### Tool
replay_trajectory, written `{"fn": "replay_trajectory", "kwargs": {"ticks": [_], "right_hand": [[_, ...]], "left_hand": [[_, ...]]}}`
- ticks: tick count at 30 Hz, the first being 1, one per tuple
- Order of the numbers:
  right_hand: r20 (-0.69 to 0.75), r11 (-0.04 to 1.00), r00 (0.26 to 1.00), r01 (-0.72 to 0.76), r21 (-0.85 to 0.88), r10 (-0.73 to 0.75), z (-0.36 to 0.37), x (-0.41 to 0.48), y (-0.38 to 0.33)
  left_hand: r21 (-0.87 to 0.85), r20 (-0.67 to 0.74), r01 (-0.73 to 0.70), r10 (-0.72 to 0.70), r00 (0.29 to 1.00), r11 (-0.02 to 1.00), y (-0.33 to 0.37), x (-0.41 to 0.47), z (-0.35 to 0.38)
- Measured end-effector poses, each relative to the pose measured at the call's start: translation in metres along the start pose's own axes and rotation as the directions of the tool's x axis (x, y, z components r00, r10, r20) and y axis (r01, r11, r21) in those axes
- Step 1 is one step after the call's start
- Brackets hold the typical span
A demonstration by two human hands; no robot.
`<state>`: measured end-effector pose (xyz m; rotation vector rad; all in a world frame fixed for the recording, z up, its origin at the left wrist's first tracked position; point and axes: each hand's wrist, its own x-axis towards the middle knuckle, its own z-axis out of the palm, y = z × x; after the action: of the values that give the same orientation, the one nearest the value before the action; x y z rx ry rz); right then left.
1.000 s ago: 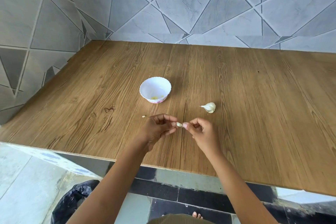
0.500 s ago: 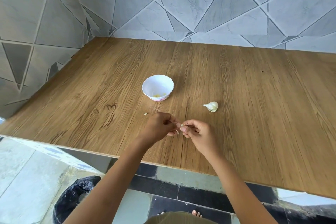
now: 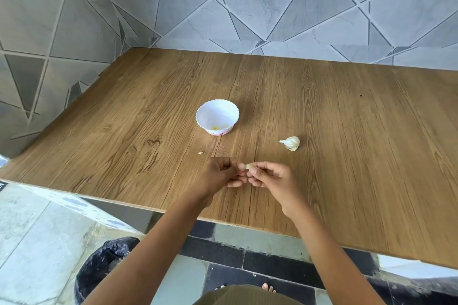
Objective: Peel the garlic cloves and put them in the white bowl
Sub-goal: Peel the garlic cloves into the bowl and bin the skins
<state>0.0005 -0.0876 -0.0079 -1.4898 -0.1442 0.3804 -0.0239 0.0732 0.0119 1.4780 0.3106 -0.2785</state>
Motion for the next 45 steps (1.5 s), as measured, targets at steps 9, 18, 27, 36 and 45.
{"fn": "replay_trajectory", "kwargs": {"ticks": [9,18,27,36,45], "right_hand": [[-0.103,0.976,0.99,-0.072,0.204,0.095,0.009,-0.004,-0.001],[-0.163,0.997,0.984,0.072,0.037,-0.065,0.013,-0.005,-0.002],[-0.12,0.993,0.988,0.094,-0.068,-0.101,0.014,-0.004,-0.002],[-0.177,0.956,0.967,0.133,-0.262,-0.183,0.017,0.003,-0.005],[-0.141,0.966,0.971,0.164,-0.201,-0.194,0.009,0.003,-0.01]], "left_hand": [[0.038,-0.003,-0.073,0.073,0.997,0.997,-0.002,-0.002,0.003],[0.269,-0.123,-0.281,0.322,0.939,0.921,-0.002,-0.001,0.008],[0.055,-0.032,-0.187,0.189,0.981,0.981,0.004,-0.005,0.006],[0.112,-0.027,-0.233,0.237,0.971,0.966,0.005,-0.005,0.007],[0.154,-0.103,-0.275,0.292,0.951,0.949,0.005,-0.001,0.0]]}}
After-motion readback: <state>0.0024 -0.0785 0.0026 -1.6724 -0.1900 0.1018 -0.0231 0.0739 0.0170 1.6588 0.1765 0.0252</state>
